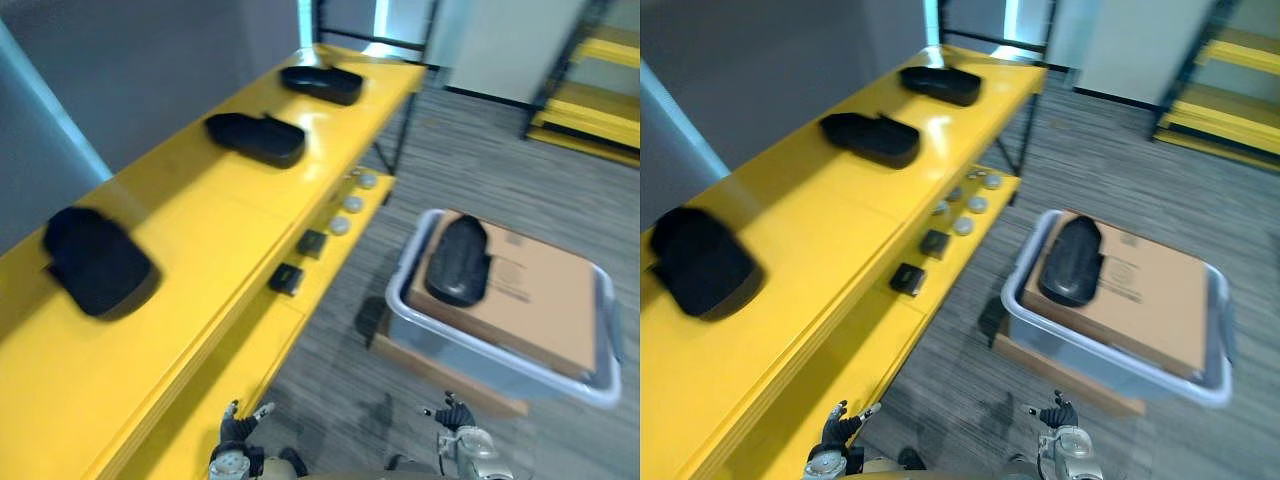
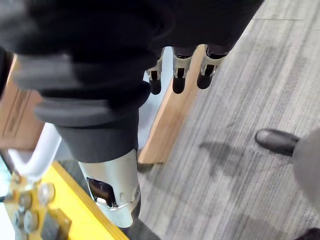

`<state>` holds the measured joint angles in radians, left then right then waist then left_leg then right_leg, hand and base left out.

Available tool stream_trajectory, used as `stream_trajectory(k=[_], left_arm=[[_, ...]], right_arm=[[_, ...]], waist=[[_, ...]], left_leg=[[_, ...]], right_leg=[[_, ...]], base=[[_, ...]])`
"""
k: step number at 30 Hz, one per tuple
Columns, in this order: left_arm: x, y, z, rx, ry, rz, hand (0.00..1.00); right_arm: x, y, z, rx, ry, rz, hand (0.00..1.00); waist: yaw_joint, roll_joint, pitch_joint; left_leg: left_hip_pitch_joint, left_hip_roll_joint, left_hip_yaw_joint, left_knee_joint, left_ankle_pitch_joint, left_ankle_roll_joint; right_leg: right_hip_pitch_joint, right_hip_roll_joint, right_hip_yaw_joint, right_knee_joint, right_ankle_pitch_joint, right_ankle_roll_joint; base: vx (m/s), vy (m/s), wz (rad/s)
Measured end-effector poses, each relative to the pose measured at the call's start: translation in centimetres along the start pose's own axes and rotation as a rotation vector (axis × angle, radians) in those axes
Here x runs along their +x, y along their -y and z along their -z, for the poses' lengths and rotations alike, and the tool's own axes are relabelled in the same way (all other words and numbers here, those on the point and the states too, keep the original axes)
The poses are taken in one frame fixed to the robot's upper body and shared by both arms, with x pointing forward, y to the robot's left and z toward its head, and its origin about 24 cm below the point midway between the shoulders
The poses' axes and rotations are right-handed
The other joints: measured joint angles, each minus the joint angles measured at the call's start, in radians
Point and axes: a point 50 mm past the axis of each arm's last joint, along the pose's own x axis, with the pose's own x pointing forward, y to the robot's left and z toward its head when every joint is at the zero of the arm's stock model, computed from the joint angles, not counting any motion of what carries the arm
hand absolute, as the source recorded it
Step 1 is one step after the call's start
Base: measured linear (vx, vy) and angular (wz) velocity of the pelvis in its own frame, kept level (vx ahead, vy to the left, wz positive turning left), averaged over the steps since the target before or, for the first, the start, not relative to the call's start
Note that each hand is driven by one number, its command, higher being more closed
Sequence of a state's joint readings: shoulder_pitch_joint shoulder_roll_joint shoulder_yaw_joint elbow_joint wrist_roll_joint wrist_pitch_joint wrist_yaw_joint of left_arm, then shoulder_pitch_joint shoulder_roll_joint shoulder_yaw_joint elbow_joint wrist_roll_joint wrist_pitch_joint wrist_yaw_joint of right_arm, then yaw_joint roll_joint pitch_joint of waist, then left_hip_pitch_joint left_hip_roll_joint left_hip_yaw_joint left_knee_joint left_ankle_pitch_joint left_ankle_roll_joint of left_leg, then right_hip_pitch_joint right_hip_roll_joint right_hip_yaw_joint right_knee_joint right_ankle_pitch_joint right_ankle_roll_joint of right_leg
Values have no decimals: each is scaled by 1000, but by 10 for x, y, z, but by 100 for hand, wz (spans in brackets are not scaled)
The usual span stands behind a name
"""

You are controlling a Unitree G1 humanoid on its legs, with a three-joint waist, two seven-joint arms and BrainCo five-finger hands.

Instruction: Walk over and take plastic housings, then place them on the shelf

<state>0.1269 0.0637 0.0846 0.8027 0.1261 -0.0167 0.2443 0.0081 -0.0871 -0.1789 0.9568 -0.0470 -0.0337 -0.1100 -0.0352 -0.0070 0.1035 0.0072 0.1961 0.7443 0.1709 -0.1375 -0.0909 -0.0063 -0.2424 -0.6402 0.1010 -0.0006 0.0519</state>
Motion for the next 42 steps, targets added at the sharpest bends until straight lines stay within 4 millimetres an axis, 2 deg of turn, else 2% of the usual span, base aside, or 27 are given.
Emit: stream_trajectory(k=[2, 3, 4, 6, 8, 9, 10, 12, 13, 14, 15, 17, 19, 22, 27, 30, 34, 35, 37, 39, 40, 41, 42], left_arm=[[-1, 2, 3, 2, -13, 7, 0], [-3, 5, 6, -3, -21, 13, 0], [-3, 5, 7, -5, -24, 15, 0], [-5, 6, 12, -8, -38, 17, 0], [-7, 9, 14, -20, -47, 25, 0], [-8, 13, 14, -30, -50, 34, 0], [-11, 20, 16, -43, -59, 49, 0], [-11, 25, 13, -69, -55, 61, 0], [-11, 24, 11, -79, -49, 59, 0], [-11, 24, 10, -83, -44, 58, 0], [-10, 22, 9, -86, -40, 53, 0], [-6, 13, 3, -72, -17, 33, 0], [-4, 12, 1, -71, -10, 30, 0], [-5, 13, 2, -68, -13, 37, 0], [-5, 9, 8, -58, -29, 28, 0], [-7, 8, 15, -53, -55, 27, 0], [-8, 5, 23, -68, -86, 19, 0], [-9, 4, 24, -70, -89, 14, 0], [-9, 0, 26, -72, -94, 4, 0], [-8, -2, 26, -70, -95, -1, 0], [-8, -3, 27, -67, -97, -2, 0], [-9, -4, 28, -66, -99, -2, 0], [-9, -4, 29, -66, -101, 5, 0]], right_arm=[[-2, 5, 9, 6, -21, 11, 0], [-4, 6, 14, 20, -35, 16, 0], [-5, 5, 15, 32, -39, 14, 0], [-6, 4, 14, 72, -28, 14, 0], [-7, 10, 14, 96, -16, 34, 0], [-7, 10, 11, 110, -2, 39, 0], [-5, 16, 4, 130, 19, 60, 0], [-4, 24, 2, 178, 29, 101, 0], [-5, 25, 6, 191, 17, 108, 0], [-5, 28, 8, 192, 14, 117, 0], [-7, 28, 14, 203, -9, 120, 0], [-9, 16, 22, 228, -38, 98, 0], [-10, 13, 24, 250, -48, 94, 0], [-10, 12, 25, 278, -51, 98, 0], [-8, 14, 20, 330, -38, 113, 0], [-9, 22, 23, 376, -45, 146, 0], [-10, 41, 27, 450, -49, 231, 0], [-12, 51, 26, 483, -31, 274, 0], [-14, 79, 5, 507, 79, 360, 0], [-18, 97, -18, 494, 183, 408, 0], [-22, 110, -39, 483, 277, 443, 0], [-24, 115, -50, 477, 325, 453, 0], [-32, 126, -79, 463, 445, 480, 0]], waist=[[-8, 17, -6], [-6, 31, -9], [-3, 38, -8], [-3, 54, 4], [-3, 63, 12], [3, 59, 23], [14, 50, 33], [21, 56, 48], [21, 59, 48], [21, 71, 48], [22, 87, 47], [19, 52, 46], [20, 32, 44], [21, 25, 43], [25, 20, 39], [25, 13, 37], [20, -6, 31], [20, -15, 25], [16, -29, 18], [10, -38, 17], [6, -43, 15], [2, -46, 13], [-5, -49, 11]], left_leg=[[4, 40, 5, 47, -19, -24], [4, 83, 5, 97, -26, -22], [4, 104, -5, 130, -32, -17], [-6, 194, -77, 257, -45, -17], [-31, 226, -168, 353, -35, -2], [-69, 214, -283, 420, -21, 25], [-76, 131, -414, 404, -60, -10], [-93, -19, -586, 342, -120, -26], [-100, -69, -647, 279, -115, -34], [-99, -93, -682, 218, -84, -43], [-91, -98, -685, 186, -75, 38], [-72, -127, -685, 169, -76, 41], [-69, -147, -691, 157, -76, 49], [-45, -168, -707, 140, -72, 58], [9, -170, -714, 72, -55, 68], [25, -171, -713, 23, -32, 64], [55, -174, -713, -49, 3, 59], [61, -176, -713, -69, 12, 60], [70, -180, -712, -98, 26, 62], [73, -183, -713, -107, 30, 64], [74, -184, -713, -114, 33, 64], [76, -185, -713, -121, 38, 65], [75, -190, -714, -135, 46, 68]], right_leg=[[1, 33, 32, -9, -3, 12], [7, 68, 54, -24, -8, 5], [11, 87, 69, -29, -8, 5], [40, 147, 123, -40, -18, -15], [53, 170, 156, -39, -31, -28], [61, 167, 195, -38, -37, -33], [63, 146, 236, -36, -39, -34], [78, 117, 296, -29, -45, -25], [82, 110, 310, -21, -50, -9], [86, 116, 317, -12, -56, 0], [95, 135, 336, 1, -72, 22], [92, 108, 346, 19, -89, 41], [90, 90, 340, 21, -96, 49], [116, 77, 345, 13, -99, 48], [142, 82, 355, -3, -103, 42], [145, 83, 357, -19, -102, 42], [147, 84, 358, -28, -102, 41], [148, 83, 358, -36, -101, 42], [143, 80, 362, -37, -100, 42], [141, 78, 362, -37, -100, 42], [140, 77, 363, -39, -99, 44], [139, 76, 363, -41, -98, 45], [139, 75, 362, -56, -92, 51]], base=[[49, -113, -55], [81, -133, -69], [119, -189, -83], [135, -176, -75], [86, -112, -59], [104, -30, -98], [111, 25, -106], [115, 111, -88], [106, 135, -57], [112, 147, -38], [129, 137, -19], [146, 133, 0], [85, 90, 13], [113, 72, 18], [44, -17, 8], [29, -48, -4], [5, -17, -1], [0, 0, 0], [0, 0, 0], [0, 0, 0], [0, 0, 0], [0, 0, 0], [0, 0, 0]])
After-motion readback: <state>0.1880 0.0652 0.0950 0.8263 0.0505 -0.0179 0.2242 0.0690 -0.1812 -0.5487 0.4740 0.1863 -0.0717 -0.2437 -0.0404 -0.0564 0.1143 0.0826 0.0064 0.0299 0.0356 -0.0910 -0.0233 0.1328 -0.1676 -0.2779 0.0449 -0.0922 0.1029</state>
